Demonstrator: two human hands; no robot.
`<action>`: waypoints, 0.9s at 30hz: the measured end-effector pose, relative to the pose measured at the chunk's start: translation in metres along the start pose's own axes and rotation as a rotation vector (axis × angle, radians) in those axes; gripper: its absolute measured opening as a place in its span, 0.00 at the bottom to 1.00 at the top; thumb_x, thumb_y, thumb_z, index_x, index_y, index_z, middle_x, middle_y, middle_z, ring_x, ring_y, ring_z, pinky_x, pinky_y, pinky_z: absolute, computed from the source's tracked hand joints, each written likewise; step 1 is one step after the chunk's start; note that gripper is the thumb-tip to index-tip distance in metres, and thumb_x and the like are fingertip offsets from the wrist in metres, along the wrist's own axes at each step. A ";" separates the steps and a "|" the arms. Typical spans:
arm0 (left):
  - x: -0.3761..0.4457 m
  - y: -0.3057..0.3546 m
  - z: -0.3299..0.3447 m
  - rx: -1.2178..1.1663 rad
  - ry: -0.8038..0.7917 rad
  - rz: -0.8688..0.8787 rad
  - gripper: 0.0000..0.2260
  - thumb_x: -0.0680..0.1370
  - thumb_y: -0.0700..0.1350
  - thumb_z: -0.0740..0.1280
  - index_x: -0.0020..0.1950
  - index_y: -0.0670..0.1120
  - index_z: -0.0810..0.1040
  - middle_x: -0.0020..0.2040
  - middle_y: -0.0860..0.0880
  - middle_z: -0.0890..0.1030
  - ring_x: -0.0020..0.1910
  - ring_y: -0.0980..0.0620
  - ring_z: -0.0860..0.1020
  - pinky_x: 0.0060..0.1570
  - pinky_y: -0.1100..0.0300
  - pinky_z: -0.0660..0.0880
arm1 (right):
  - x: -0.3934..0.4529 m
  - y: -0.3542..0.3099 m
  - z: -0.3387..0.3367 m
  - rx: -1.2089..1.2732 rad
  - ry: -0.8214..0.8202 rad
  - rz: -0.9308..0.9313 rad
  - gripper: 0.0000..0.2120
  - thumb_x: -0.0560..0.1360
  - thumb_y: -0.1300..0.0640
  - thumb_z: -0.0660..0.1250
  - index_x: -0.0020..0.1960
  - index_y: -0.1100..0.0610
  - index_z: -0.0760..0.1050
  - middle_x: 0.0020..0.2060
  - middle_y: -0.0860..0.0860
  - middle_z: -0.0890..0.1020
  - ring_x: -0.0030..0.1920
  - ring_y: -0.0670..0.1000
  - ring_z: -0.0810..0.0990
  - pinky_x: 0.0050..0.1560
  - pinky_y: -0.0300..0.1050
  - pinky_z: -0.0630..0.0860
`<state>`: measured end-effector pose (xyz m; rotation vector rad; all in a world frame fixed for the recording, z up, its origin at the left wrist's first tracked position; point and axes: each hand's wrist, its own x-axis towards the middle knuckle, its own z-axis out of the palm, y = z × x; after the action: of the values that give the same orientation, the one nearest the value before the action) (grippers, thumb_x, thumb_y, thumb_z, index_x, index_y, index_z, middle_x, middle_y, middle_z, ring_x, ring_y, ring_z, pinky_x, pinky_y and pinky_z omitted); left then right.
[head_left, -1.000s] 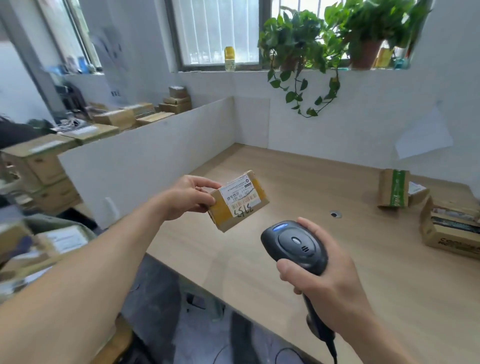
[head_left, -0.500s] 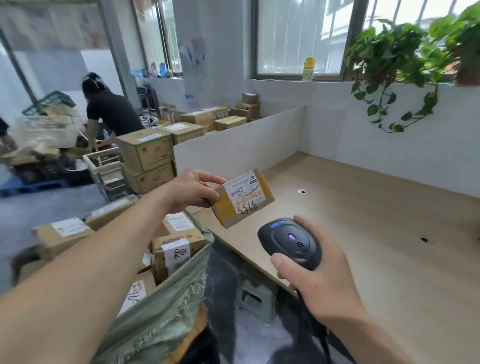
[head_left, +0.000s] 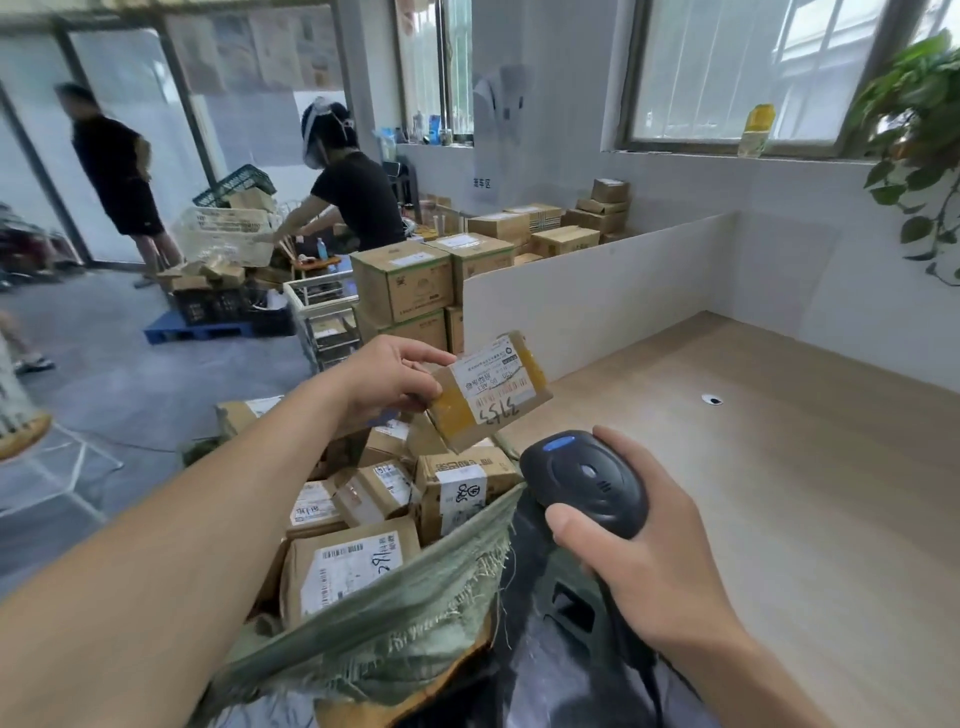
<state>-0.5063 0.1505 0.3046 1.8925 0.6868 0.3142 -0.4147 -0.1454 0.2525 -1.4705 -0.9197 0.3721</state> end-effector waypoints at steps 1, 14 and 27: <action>-0.002 -0.003 -0.005 -0.002 0.016 -0.009 0.17 0.76 0.31 0.69 0.61 0.47 0.82 0.48 0.43 0.87 0.51 0.45 0.85 0.51 0.52 0.83 | 0.003 0.001 0.003 0.013 -0.018 0.003 0.33 0.57 0.41 0.77 0.62 0.40 0.77 0.53 0.40 0.86 0.52 0.43 0.86 0.49 0.37 0.81; -0.015 -0.010 -0.041 0.018 0.252 -0.116 0.18 0.76 0.29 0.69 0.61 0.45 0.82 0.49 0.40 0.85 0.46 0.48 0.85 0.44 0.57 0.83 | 0.063 0.011 0.014 0.129 -0.248 -0.050 0.26 0.65 0.53 0.80 0.58 0.35 0.78 0.51 0.41 0.86 0.46 0.46 0.86 0.42 0.41 0.81; -0.006 -0.084 -0.048 -0.101 0.657 -0.318 0.10 0.76 0.33 0.71 0.55 0.43 0.80 0.51 0.39 0.84 0.43 0.45 0.83 0.40 0.55 0.83 | 0.103 0.039 0.024 0.126 -0.300 -0.012 0.32 0.66 0.62 0.81 0.59 0.34 0.76 0.52 0.35 0.84 0.46 0.44 0.86 0.41 0.35 0.81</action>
<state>-0.5624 0.2069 0.2487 1.5407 1.3625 0.7621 -0.3557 -0.0501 0.2427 -1.3133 -1.1214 0.6430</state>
